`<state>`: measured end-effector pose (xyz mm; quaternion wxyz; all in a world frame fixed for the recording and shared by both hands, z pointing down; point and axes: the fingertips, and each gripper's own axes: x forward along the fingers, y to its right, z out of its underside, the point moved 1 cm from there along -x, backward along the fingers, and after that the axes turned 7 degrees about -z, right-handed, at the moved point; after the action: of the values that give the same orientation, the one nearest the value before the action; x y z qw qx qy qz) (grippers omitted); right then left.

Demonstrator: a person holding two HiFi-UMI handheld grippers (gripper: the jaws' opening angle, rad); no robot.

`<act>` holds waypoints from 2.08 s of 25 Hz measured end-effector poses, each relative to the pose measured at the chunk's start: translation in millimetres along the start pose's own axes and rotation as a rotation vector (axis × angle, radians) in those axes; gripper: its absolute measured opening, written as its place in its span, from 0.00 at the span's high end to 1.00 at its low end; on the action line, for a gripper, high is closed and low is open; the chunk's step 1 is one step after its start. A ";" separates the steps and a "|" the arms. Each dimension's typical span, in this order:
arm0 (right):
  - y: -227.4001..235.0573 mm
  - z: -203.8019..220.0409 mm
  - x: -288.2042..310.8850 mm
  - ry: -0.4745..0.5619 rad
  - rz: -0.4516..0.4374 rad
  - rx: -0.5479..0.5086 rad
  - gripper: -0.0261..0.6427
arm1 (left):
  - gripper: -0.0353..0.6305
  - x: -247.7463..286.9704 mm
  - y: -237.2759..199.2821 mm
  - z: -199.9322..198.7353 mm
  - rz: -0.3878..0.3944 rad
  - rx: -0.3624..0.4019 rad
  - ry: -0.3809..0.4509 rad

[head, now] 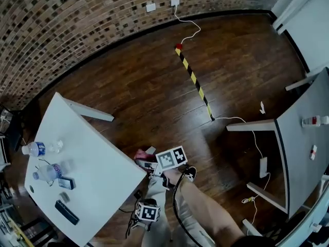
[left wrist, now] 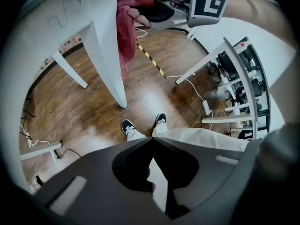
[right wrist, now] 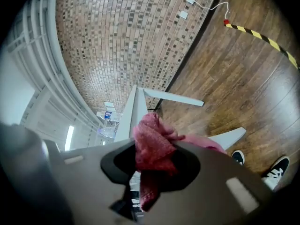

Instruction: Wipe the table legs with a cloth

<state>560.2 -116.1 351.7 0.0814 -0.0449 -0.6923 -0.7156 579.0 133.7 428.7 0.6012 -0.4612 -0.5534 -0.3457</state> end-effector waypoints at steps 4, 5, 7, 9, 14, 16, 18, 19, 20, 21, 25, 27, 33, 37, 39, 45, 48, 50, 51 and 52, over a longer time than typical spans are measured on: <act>-20.8 -6.4 -10.1 0.003 0.062 -0.028 0.84 | 0.94 -20.2 2.2 -16.0 -0.008 -0.021 0.042; -24.9 -3.9 -11.4 0.002 0.075 -0.028 0.84 | 0.94 -27.5 2.2 -16.6 -0.009 -0.028 0.050; -31.2 3.0 -15.1 -0.005 0.097 -0.025 0.83 | 0.94 -41.0 0.9 -16.8 -0.015 -0.038 0.066; -38.3 6.5 -23.3 -0.021 0.109 -0.031 0.83 | 0.94 -53.3 -0.5 -21.4 -0.025 -0.044 0.084; -60.5 14.2 -56.6 -0.054 0.127 -0.060 0.83 | 0.94 -78.6 -2.2 -28.1 -0.061 -0.047 0.118; -67.9 17.9 -74.1 -0.056 0.131 -0.065 0.83 | 0.94 -87.1 -1.1 -27.2 -0.078 -0.043 0.125; -74.3 19.6 -92.5 -0.050 0.134 -0.066 0.83 | 0.94 -92.7 4.4 -26.5 -0.080 -0.047 0.132; -77.1 21.2 -100.9 -0.048 0.135 -0.066 0.83 | 0.94 -97.1 5.7 -26.3 -0.089 -0.042 0.139; -79.8 23.8 -108.1 -0.049 0.137 -0.069 0.83 | 0.94 -102.9 5.5 -25.4 -0.104 -0.029 0.149; -82.5 26.7 -114.0 -0.054 0.140 -0.074 0.83 | 0.94 -108.4 4.3 -23.4 -0.117 -0.014 0.159; -90.3 24.3 -132.0 -0.066 0.155 -0.100 0.83 | 0.94 -124.6 -9.7 -16.6 -0.149 -0.035 0.188; -90.8 19.8 -135.7 -0.064 0.156 -0.097 0.83 | 0.94 -130.6 -13.5 -18.6 -0.152 -0.084 0.212; -84.7 13.3 -108.5 -0.135 0.163 -0.084 0.83 | 0.94 -131.8 -11.1 -38.3 -0.134 -0.148 0.230; -74.0 -1.0 -77.6 -0.194 0.192 -0.054 0.83 | 0.94 -139.8 -11.9 -65.5 -0.094 -0.169 0.252; -65.2 -7.6 -64.4 -0.232 0.205 -0.029 0.83 | 0.94 -144.8 -14.2 -79.6 -0.091 -0.183 0.254; -45.8 -19.8 -28.4 -0.380 0.229 0.026 0.83 | 0.94 -153.8 -29.7 -123.0 -0.054 -0.287 0.251; -38.1 -21.2 -15.5 -0.443 0.238 0.064 0.83 | 0.94 -159.2 -31.9 -135.1 -0.054 -0.306 0.243; -34.8 -15.7 -8.7 -0.488 0.240 0.091 0.83 | 0.94 -164.4 -33.2 -136.9 -0.065 -0.325 0.240; -31.9 -12.0 -6.3 -0.516 0.245 0.099 0.83 | 0.94 -165.9 -33.2 -137.0 -0.068 -0.345 0.239; -27.9 -8.7 -5.2 -0.546 0.253 0.105 0.83 | 0.94 -166.3 -33.0 -137.2 -0.071 -0.370 0.238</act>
<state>560.7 -123.7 323.0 -0.0169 -0.3173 -0.7135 -0.6245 571.3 -21.7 275.9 0.5548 -0.4998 -0.4215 -0.5145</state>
